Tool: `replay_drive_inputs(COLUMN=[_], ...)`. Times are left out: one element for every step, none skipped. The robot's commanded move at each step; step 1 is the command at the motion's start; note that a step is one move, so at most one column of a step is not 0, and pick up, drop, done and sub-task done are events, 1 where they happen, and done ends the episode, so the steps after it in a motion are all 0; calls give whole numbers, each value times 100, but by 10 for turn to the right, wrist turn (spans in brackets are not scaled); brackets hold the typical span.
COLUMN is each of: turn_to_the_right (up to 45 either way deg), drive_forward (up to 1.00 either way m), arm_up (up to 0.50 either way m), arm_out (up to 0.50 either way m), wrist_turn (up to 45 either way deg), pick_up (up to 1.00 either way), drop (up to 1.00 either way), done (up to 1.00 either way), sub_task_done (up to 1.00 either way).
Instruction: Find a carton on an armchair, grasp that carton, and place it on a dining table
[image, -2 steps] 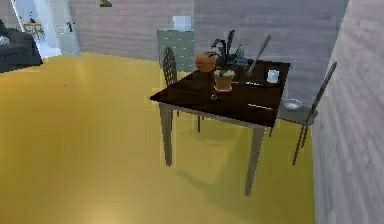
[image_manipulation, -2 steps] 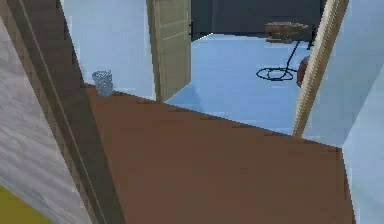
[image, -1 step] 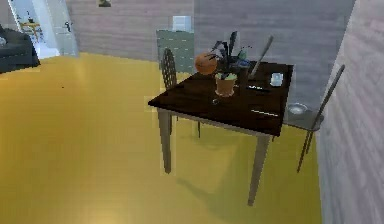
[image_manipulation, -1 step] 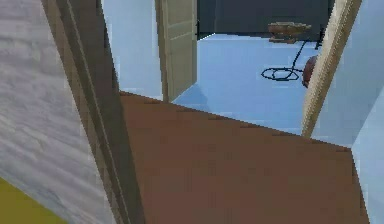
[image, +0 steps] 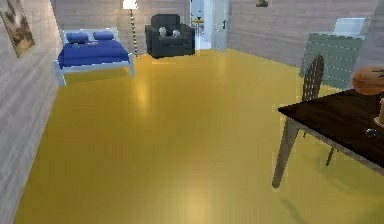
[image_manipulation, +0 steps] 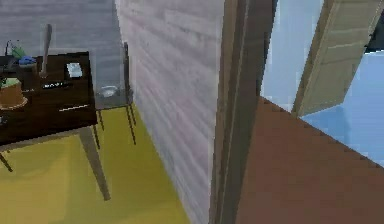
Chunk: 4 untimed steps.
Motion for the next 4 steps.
replay_drive_inputs(turn_to_the_right=[0, -30, 0, 0], drive_forward=[100, 0, 100, 100], arm_up=[0, 0, 0, 0], arm_out=[0, 0, 0, 0], wrist_turn=[0, 0, 0, 0], pick_up=[0, 0, 0, 0], drop=[0, 0, 0, 0], done=[0, 0, 0, 0], sub_task_done=[0, 0, 0, 0])
